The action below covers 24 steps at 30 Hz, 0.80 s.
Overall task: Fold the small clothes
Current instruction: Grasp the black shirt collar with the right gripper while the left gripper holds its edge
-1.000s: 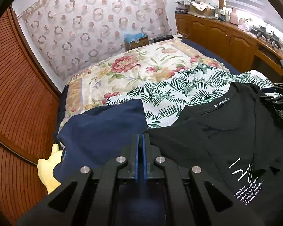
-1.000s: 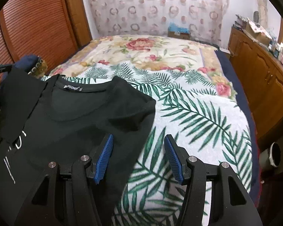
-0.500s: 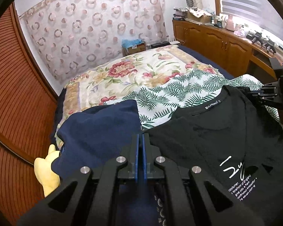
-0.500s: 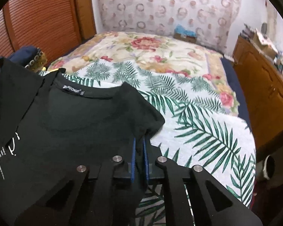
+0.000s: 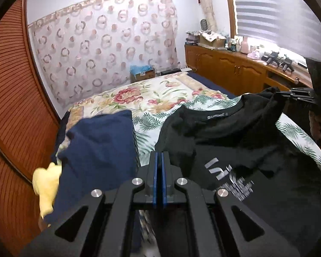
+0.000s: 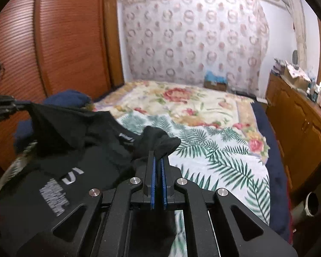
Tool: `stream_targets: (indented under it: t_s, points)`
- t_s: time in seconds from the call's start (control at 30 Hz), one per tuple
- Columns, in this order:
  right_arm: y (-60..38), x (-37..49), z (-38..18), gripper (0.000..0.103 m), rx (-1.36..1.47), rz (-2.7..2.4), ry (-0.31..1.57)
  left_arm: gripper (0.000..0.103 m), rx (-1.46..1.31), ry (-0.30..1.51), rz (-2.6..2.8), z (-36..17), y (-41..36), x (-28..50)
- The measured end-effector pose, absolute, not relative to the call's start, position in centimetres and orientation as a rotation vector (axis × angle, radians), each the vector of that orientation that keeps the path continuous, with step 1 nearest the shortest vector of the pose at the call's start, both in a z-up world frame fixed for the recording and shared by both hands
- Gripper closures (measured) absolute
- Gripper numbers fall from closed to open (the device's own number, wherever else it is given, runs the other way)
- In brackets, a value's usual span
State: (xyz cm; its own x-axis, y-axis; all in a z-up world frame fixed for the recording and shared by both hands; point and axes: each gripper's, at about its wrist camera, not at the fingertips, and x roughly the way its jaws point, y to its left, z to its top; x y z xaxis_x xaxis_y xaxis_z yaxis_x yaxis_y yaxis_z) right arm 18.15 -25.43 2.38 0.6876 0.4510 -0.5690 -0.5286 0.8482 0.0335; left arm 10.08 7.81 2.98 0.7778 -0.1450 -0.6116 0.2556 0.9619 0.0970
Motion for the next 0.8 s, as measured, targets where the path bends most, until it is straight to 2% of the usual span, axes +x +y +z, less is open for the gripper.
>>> stream_targets:
  t_s: [0.3,0.47,0.73,0.8]
  points:
    - [-28.5,7.8,2.4,0.101,-0.083,0.573,0.57,0.102,0.053,0.644,-0.141,-2.1,11.6,1.0]
    - [-29.4,4.5,1.2,0.101,-0.105,0.564,0.614,0.102,0.012,0.648,-0.109,-2.9,13.2,-1.3]
    - [-31.2,0.9,3.4,0.101,-0.114,0.573,0.641,0.101,-0.007,0.677,-0.103,-2.4,13.6,-5.6]
    - [-31.6,-0.2,3.6,0.101,-0.117,0.585,0.662,0.098,0.0,0.688,-0.106,-2.5,13.4,-6.0]
